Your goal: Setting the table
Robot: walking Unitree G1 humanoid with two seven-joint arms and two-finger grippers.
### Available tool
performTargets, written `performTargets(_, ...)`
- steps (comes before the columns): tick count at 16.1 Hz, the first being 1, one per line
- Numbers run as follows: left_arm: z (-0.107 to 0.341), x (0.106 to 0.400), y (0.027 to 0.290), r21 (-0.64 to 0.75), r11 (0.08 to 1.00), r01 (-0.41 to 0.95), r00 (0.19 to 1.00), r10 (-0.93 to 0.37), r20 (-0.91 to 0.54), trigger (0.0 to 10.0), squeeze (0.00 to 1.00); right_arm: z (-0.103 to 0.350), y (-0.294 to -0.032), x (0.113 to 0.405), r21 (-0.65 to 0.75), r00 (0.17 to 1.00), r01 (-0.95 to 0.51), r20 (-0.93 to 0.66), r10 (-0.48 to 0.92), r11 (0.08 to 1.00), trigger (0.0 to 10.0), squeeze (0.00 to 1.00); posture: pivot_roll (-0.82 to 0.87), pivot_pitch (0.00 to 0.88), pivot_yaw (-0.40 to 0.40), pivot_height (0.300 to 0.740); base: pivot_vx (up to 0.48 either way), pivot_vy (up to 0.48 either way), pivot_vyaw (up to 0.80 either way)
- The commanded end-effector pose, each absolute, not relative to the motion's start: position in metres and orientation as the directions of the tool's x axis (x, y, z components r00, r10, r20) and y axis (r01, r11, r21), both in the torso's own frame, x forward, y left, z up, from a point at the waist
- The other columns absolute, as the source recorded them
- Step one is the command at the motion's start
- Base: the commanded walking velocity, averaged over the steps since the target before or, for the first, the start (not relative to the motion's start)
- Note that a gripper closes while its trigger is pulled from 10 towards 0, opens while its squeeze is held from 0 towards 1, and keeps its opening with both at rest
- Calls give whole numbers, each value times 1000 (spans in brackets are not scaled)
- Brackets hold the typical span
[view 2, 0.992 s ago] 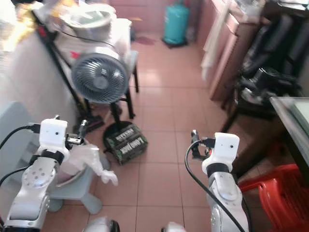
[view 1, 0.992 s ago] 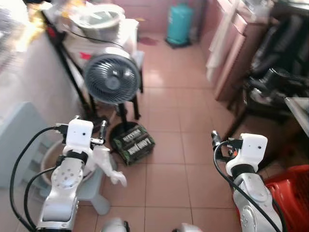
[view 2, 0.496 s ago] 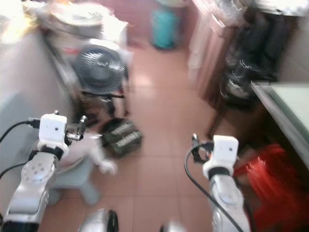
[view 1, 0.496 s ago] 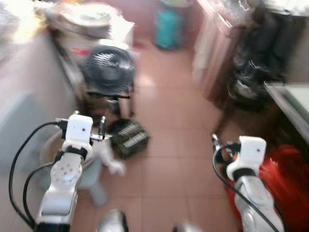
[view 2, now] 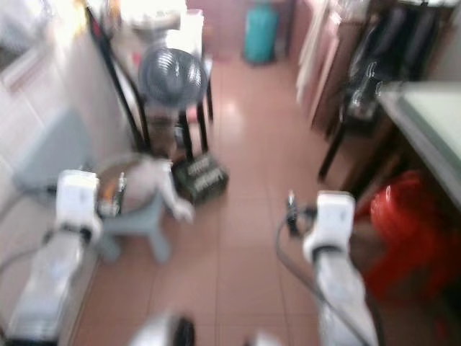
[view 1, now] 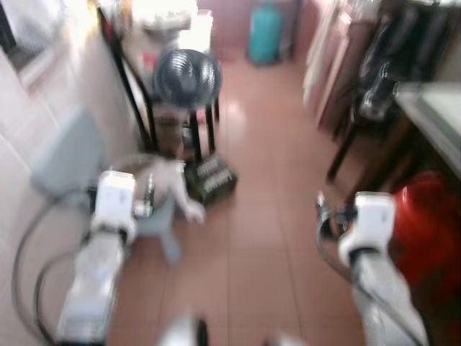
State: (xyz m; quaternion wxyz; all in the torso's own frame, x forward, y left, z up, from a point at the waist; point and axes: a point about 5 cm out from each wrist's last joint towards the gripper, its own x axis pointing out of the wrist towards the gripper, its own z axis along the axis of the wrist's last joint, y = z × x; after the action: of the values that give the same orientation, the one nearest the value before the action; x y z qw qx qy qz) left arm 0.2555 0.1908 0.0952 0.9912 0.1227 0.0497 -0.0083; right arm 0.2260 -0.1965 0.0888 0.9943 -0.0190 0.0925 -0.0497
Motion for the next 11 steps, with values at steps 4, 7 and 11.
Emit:
performTargets(4, 104, 262, 192, 260, 965, 28, 998, -12, -61, 10000, 0, 92, -197, 226, -55, 978, 102, -174, -110, 993, 10000, 0, -25, 0, 5, 740, -307, 0, -800)
performTargets(7, 103, 263, 190, 229, 973, 35, 998, -20, -65, 10000, 0, 92, -198, 227, -58, 978, 105, -174, -113, 993, 10000, 0, -30, 0, 3, 740, 0, 0, -594)
performTargets(11, 102, 265, 189, 170, 984, 54, 996, -41, -80, 10000, 0, 92, -200, 229, -65, 977, 109, -179, -119, 992, 10000, 0, -31, 0, -2, 740, 0, 0, -800)
